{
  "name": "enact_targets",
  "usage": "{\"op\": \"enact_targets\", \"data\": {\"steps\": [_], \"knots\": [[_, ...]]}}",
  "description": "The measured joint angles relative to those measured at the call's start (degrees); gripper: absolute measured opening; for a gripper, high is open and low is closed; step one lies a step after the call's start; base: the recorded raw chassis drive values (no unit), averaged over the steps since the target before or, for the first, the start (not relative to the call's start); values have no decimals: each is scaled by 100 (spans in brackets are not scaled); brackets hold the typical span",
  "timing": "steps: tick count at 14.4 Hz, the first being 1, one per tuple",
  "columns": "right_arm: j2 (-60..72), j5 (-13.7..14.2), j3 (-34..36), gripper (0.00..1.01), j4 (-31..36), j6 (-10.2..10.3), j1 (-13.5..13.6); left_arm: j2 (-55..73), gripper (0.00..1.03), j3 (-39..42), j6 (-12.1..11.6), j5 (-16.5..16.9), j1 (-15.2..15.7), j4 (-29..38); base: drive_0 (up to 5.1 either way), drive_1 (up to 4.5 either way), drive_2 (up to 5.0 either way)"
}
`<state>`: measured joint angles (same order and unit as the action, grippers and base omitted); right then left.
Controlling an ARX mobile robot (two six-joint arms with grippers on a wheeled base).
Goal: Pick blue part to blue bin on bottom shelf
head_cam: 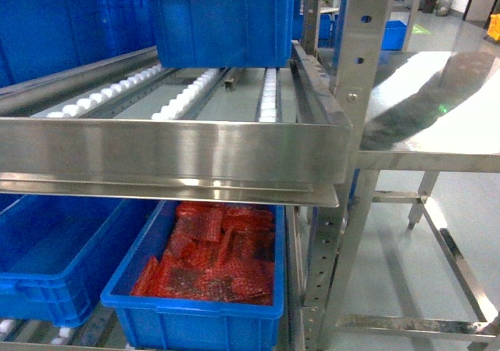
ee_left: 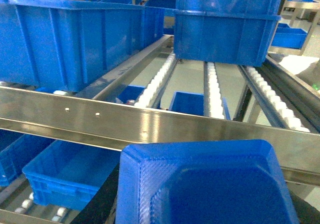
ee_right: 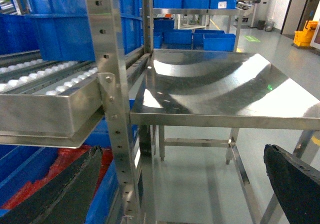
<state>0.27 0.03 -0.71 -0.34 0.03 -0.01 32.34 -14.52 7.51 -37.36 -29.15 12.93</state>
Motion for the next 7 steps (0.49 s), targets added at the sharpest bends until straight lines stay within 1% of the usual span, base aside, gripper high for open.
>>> {"op": "enact_targets", "data": {"steps": [7], "knots": [[0,-2,0,98,0,0,0,9,43,0,0,0,0,-4,-505,236,236]]}}
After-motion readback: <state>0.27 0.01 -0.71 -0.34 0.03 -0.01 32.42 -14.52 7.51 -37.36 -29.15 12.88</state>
